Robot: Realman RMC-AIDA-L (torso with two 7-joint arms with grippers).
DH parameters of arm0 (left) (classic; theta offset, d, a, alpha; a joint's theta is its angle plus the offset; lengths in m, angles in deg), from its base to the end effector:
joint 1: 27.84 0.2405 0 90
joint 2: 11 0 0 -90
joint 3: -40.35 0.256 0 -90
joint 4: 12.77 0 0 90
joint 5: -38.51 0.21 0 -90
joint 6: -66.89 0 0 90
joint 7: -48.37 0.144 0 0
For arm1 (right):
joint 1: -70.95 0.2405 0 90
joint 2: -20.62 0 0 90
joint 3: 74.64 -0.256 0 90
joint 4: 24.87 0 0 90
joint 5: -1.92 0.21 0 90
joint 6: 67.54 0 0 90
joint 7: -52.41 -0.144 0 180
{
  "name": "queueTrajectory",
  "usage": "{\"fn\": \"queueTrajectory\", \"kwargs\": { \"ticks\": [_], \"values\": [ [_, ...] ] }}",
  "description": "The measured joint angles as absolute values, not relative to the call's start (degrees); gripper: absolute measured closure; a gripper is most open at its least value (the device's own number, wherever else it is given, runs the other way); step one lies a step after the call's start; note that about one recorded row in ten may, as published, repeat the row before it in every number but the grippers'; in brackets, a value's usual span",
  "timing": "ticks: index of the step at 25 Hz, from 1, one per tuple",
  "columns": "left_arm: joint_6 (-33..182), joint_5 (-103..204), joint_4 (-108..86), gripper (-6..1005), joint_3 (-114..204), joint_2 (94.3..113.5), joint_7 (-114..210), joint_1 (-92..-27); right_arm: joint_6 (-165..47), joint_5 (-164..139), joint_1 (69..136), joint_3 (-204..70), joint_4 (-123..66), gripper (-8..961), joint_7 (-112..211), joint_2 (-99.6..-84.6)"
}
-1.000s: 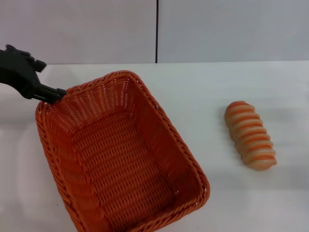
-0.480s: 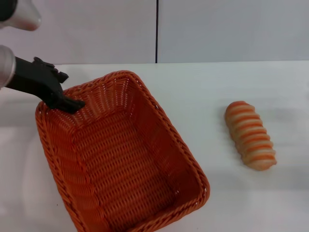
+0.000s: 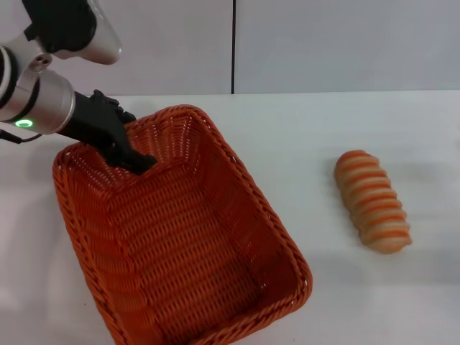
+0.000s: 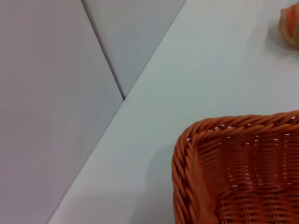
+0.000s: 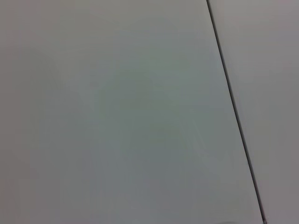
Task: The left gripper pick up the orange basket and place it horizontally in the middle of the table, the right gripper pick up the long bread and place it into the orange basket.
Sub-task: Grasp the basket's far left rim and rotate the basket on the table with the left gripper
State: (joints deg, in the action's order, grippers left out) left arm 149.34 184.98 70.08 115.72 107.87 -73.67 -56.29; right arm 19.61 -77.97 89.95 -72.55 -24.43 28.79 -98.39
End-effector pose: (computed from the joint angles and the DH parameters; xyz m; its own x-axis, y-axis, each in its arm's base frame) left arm -0.1930 0.3609 0.0263 0.9143 0.3429 -0.2157 0.2149 -0.8619 -0.4593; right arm 0.3535 0.2723 0.0270 0.5626 0.2049 -0.8009 -0.7980 -0.1186 -0.5909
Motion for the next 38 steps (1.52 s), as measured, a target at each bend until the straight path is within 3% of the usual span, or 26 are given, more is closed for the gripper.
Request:
{"fn": "queueTrajectory", "kwargs": {
  "ticks": [38],
  "values": [
    [141.96, 193.65, 60.47, 325, 122.20, 107.99, -73.04, -63.23, 19.47, -77.98, 90.78, -72.53, -24.52, 315, 28.76, -98.21]
  ]
}}
